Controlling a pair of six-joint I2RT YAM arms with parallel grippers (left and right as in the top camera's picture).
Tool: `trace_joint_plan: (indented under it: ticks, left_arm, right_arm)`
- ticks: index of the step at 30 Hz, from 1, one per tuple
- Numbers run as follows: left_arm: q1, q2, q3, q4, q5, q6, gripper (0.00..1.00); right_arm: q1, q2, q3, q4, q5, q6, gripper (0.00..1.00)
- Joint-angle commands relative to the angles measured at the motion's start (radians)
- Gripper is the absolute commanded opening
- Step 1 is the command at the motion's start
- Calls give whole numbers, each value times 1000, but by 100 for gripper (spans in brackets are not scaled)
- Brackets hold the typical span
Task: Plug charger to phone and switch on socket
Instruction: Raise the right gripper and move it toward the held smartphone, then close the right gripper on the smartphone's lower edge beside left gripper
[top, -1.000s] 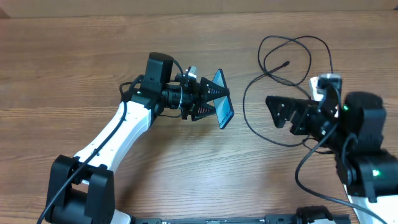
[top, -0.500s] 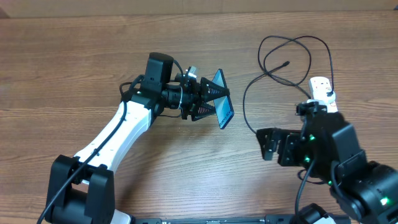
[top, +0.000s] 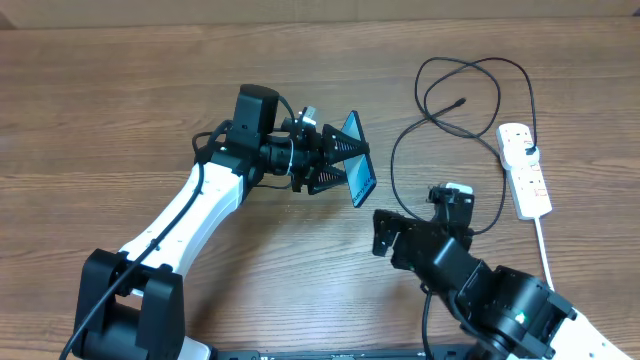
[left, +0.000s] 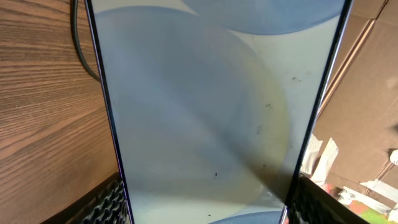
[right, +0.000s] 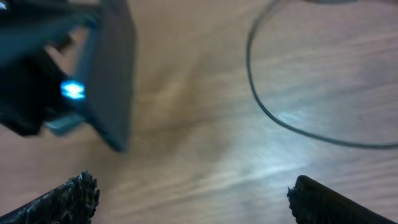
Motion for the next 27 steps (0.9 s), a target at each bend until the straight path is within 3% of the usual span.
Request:
trace_joint_plan:
  ticks: [1,7,20,27]
  left_arm:
    - [-6,5,4,8,34,-6,25]
    - [-6,5,4,8,34,-6,25]
    - [-6,5,4,8,34,-6,26]
    - [-6,5,4,8,34,-6,26]
  right_arm:
    - [17,12,2,29,102,62,100]
    - [17,76,2,90,86,57,100]
    - [17,164,2,290,13,-139,100]
    - [17,196,2,359,21,-232,89]
